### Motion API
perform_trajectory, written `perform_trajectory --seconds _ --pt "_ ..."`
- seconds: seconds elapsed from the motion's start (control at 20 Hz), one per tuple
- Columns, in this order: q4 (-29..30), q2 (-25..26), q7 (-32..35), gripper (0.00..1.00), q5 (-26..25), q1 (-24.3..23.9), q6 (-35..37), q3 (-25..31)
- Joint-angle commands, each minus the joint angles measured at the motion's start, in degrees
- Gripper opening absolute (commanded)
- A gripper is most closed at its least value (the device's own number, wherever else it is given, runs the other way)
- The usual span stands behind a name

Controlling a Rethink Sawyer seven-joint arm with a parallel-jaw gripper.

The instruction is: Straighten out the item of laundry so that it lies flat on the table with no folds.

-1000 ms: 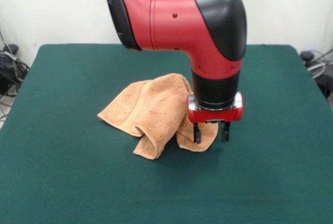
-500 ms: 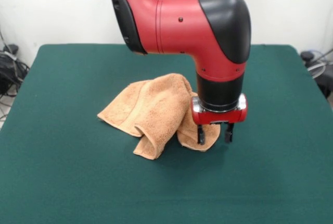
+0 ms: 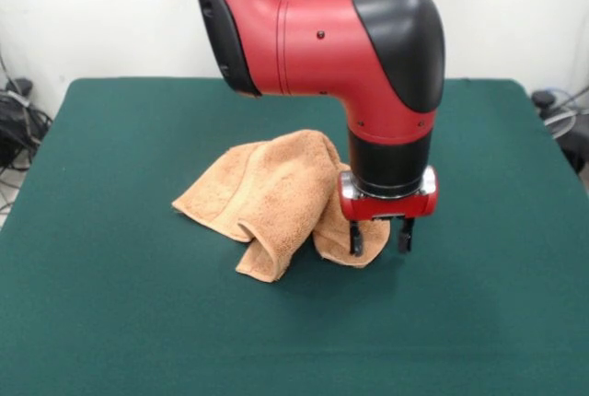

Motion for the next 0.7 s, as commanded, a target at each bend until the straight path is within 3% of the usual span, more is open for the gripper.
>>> perform_trajectory --seconds 0.05,0.55,0.6,0.7 --pt "1.6 4.3 6.5 1.00 0.3 -0.2 -4.0 4.9" --pt "1.5 4.1 7.4 1.00 0.2 0.6 -4.5 3.9" --pt "1.4 4.1 7.5 0.00 0.3 0.6 -4.4 3.7" --pt "1.3 4.1 7.8 0.00 0.3 0.8 -4.3 3.5"
